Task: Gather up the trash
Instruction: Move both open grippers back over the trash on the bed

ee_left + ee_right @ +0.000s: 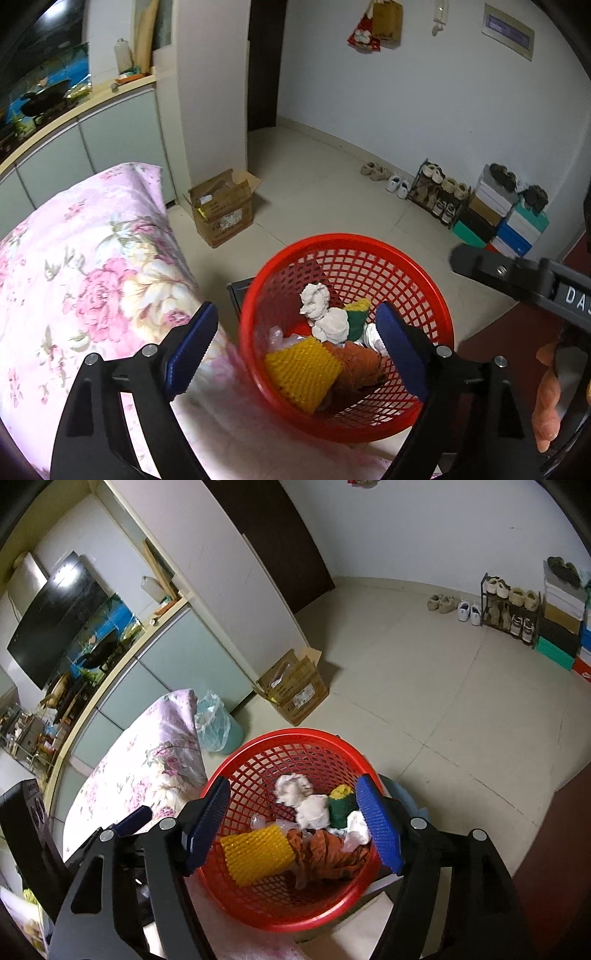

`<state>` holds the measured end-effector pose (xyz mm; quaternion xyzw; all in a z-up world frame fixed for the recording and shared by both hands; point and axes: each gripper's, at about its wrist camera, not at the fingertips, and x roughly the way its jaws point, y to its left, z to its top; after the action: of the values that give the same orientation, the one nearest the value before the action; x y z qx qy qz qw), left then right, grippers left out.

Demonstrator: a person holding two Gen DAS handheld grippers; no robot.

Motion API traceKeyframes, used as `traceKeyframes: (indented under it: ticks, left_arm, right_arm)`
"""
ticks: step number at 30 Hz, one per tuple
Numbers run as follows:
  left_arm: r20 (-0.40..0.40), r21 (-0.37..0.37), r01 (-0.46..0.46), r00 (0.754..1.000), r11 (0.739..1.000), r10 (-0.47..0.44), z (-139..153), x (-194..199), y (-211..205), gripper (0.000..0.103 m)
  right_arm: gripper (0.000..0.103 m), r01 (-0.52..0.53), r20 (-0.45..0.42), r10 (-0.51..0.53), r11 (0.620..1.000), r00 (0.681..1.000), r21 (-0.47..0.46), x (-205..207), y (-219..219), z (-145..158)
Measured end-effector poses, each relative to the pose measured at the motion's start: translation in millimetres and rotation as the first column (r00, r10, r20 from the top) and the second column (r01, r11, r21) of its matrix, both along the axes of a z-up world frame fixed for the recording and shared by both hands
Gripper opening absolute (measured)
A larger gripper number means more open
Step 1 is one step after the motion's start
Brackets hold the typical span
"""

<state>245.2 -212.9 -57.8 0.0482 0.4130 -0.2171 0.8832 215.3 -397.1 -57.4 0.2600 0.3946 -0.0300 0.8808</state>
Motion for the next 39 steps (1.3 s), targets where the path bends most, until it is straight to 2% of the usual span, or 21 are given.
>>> traceKeyframes:
  ticks: [10,16,19,23,26,31,35,38,39]
  left_arm:
    - [0.061,-0.033,-0.058,0.996,0.998,0.06,34,-27,36,0.084]
    - [0.083,-0.051,-0.088,0.992,0.995,0.092,46,-50,57,0.084]
    - [0.098,-0.038,-0.099,0.99,0.994,0.102,52,-59,68,0.084]
    - [0.116,-0.057,-0.123,0.985,0.991,0.128,61,-69,89,0.084]
    - [0.109,-0.063,-0.138,0.983,0.988,0.144,61,-74,102,0.084]
    - [0.086,-0.047,-0.164,0.982,0.985,0.168,51,-88,125,0.084]
    - [0.091,-0.024,-0.206,0.974,0.978,0.208,50,-101,159,0.084]
    - [0.104,-0.016,-0.271,0.957,0.962,0.271,55,-110,200,0.084]
    - [0.114,-0.008,-0.31,0.944,0.951,0.309,58,-114,219,0.084]
  right_arm:
    - [0.068,-0.009,0.069,0.014,0.997,0.998,-0.078,-31,20,20]
    - [0.068,-0.086,0.108,0.102,0.985,0.989,-0.147,-40,53,29]
    - [0.068,-0.097,0.116,0.115,0.984,0.987,-0.148,-43,57,32]
    - [0.068,-0.083,0.14,0.103,0.987,0.985,-0.141,-48,57,40]
    - [0.068,-0.103,0.144,0.122,0.986,0.982,-0.135,-51,67,39]
    - [0.068,-0.198,0.108,0.215,0.969,0.971,-0.146,-50,101,30]
    - [0.068,-0.261,0.09,0.277,0.953,0.957,-0.152,-48,126,27]
    - [0.068,-0.308,0.09,0.324,0.939,0.942,-0.155,-50,146,28]
    - [0.068,-0.316,0.09,0.332,0.936,0.939,-0.157,-50,150,29]
